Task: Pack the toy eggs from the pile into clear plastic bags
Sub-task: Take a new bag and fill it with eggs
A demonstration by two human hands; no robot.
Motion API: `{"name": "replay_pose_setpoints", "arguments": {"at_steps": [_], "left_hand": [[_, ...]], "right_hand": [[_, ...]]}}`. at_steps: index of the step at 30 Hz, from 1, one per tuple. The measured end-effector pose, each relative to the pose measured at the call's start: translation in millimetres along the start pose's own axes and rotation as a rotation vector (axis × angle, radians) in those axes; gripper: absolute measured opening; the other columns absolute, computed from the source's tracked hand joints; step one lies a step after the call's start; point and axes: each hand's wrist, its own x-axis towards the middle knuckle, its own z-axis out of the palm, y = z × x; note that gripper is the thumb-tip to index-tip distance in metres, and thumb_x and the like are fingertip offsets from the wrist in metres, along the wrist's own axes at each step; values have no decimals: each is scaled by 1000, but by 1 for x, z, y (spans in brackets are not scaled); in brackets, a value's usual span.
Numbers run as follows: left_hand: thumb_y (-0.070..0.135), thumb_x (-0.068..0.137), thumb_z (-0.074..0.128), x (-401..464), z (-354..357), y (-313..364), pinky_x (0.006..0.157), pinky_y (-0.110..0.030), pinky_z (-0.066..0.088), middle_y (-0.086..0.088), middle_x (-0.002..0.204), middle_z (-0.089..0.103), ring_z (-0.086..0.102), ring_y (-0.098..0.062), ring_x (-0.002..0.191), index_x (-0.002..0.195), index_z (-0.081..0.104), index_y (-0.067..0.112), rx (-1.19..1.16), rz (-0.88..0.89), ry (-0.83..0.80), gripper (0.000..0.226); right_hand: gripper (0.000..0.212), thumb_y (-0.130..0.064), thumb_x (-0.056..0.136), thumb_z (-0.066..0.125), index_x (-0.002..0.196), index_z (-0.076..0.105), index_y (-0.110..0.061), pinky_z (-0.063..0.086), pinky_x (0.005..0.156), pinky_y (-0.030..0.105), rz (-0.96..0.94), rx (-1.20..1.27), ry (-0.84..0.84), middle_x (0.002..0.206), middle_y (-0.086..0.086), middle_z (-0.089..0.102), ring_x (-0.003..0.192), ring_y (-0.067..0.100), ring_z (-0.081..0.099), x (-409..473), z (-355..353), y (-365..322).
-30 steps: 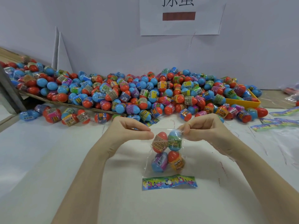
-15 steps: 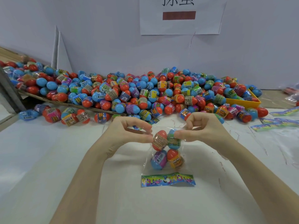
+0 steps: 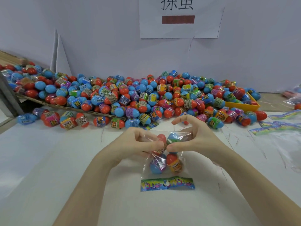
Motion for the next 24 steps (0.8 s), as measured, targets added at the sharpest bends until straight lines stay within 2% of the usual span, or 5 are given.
{"name": "replay_pose_setpoints", "arguments": {"at_steps": [5,11,16,19,24], "left_hand": [[30,55,72,-1,-4,-2,54,-15,49,6,60,69,63,-3,56,58,75,24,-69,46,49,8],[16,60,72,-1,-4,-3,51,-13,47,6,60,70,62,-2,52,57,75,20,-213,146,76,6],[28,48,72,4,-2,-3,49,-14,47,-1,62,71,64,-6,52,66,77,23,-299,184,226,19],[29,48,73,6,3,-4,51,-15,49,1,63,72,66,-7,55,65,77,26,-270,181,262,19],[28,58,69,7,3,-5,60,-13,51,4,77,74,69,-5,69,68,77,26,-271,172,193,13]], "right_hand": [[54,-12,54,73,105,60,-22,54,62,21,28,213,-128,66,3,71,64,13,68,0,-11,6],[49,-4,61,65,109,61,-10,55,60,22,-13,391,-98,70,3,72,66,12,69,1,-16,7],[25,-28,73,59,94,69,-19,54,59,20,-39,491,-30,87,7,74,77,17,71,1,-17,4],[35,-50,63,59,81,75,-25,54,61,20,-8,344,-57,85,12,72,80,17,69,1,-10,2],[20,-34,54,72,73,76,-29,52,58,16,-31,255,-62,80,-1,74,72,10,70,1,-6,2]]}}
